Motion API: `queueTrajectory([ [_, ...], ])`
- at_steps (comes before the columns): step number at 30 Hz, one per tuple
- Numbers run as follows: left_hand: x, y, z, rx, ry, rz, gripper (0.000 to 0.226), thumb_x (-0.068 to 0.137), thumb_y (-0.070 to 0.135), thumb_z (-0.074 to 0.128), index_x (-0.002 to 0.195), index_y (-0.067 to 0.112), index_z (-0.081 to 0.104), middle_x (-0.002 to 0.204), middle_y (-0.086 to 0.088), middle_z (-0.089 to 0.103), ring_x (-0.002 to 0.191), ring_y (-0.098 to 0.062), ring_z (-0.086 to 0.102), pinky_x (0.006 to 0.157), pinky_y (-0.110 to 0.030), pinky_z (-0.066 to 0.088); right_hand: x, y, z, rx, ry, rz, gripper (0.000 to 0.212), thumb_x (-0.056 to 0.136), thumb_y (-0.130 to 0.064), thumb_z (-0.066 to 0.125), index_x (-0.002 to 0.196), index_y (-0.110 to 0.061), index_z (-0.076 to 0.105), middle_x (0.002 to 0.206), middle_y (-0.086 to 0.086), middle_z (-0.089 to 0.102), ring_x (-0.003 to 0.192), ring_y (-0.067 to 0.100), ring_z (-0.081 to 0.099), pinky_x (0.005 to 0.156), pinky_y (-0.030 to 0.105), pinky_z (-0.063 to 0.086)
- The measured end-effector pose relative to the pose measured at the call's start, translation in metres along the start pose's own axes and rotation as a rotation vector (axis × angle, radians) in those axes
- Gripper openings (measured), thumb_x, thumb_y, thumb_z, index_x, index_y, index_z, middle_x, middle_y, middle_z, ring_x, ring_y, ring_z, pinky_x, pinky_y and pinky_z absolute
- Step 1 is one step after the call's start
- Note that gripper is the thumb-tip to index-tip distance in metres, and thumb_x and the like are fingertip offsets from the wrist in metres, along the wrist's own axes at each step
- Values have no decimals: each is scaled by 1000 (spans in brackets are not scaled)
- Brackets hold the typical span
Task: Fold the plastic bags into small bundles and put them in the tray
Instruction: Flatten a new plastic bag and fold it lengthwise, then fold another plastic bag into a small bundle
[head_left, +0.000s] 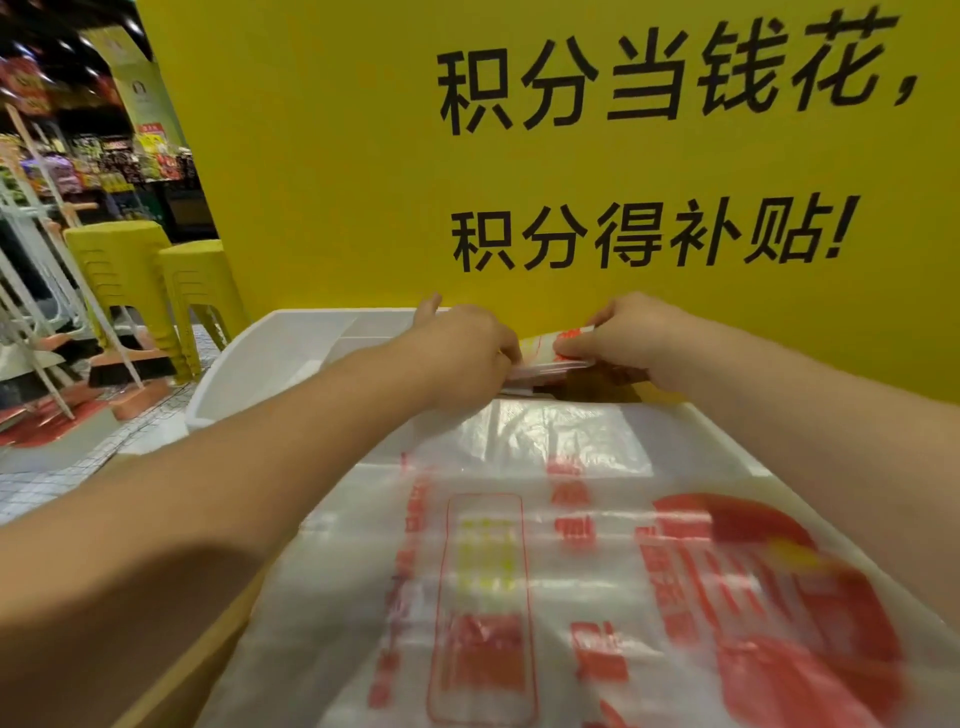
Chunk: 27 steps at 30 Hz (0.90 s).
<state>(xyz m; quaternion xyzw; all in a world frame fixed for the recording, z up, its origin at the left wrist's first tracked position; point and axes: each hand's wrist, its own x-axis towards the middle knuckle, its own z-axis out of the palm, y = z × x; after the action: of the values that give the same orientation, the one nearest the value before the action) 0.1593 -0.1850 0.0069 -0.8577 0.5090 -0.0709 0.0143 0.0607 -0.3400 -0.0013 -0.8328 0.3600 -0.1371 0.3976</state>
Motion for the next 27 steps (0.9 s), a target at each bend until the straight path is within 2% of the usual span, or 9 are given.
queueTrajectory([
  [2,5,-3,6,31,-37,38,38,104,27,33,129,29,62,137,2,58,146,-16,28,120,-56,-6,7,0,10,-100,65,-18,53,78,-39,84,111,-8,56,99,13,66,86,27,63,66,37,53],
  [4,8,-4,9,75,-76,44,40,105,29,29,129,27,61,140,2,56,150,-16,20,119,-58,-10,10,2,18,-245,122,-94,57,78,-42,83,113,-11,51,102,9,62,91,25,60,62,33,43],
  [6,10,-3,9,125,-103,42,42,105,32,26,129,28,61,141,3,56,152,-16,16,118,-60,-13,11,5,22,-378,159,-186,42,83,-44,78,104,-16,55,100,4,62,91,23,59,64,33,46],
  [9,12,0,8,160,-133,36,44,105,33,23,130,27,59,139,1,56,151,-19,19,116,-62,-13,13,9,25,-462,165,-295,22,92,-41,66,99,-20,68,99,4,67,91,24,62,78,39,56],
  [12,13,1,6,158,-157,16,43,105,33,22,131,26,56,138,-3,55,147,-21,25,116,-62,-12,12,9,24,-515,115,-333,21,98,-31,54,105,-22,71,102,5,69,92,25,61,79,38,55],
  [15,5,2,1,137,-142,10,43,106,32,22,133,23,54,139,-2,54,146,-22,25,118,-62,-8,5,7,18,-567,80,-352,27,99,-26,48,111,-20,71,107,7,69,93,26,60,76,35,52],
  [19,-26,5,-20,115,-11,17,43,106,35,23,135,23,53,140,-2,52,145,-22,26,120,-58,-1,-29,0,-2,-561,128,-431,29,102,-26,45,116,-17,68,109,8,68,88,23,59,69,32,48],
  [24,-106,21,-45,76,25,86,46,103,49,28,140,32,48,148,3,46,145,-20,27,122,-50,8,-117,2,-28,-611,75,-559,28,102,-37,48,116,-23,68,108,2,65,87,19,57,66,30,43],
  [27,-167,37,-44,-25,-2,147,52,96,60,28,140,38,46,148,11,44,141,-14,31,119,-42,22,-185,17,-40,-645,1,-617,32,99,-45,46,121,-30,66,116,-7,62,96,13,56,81,30,43],
])
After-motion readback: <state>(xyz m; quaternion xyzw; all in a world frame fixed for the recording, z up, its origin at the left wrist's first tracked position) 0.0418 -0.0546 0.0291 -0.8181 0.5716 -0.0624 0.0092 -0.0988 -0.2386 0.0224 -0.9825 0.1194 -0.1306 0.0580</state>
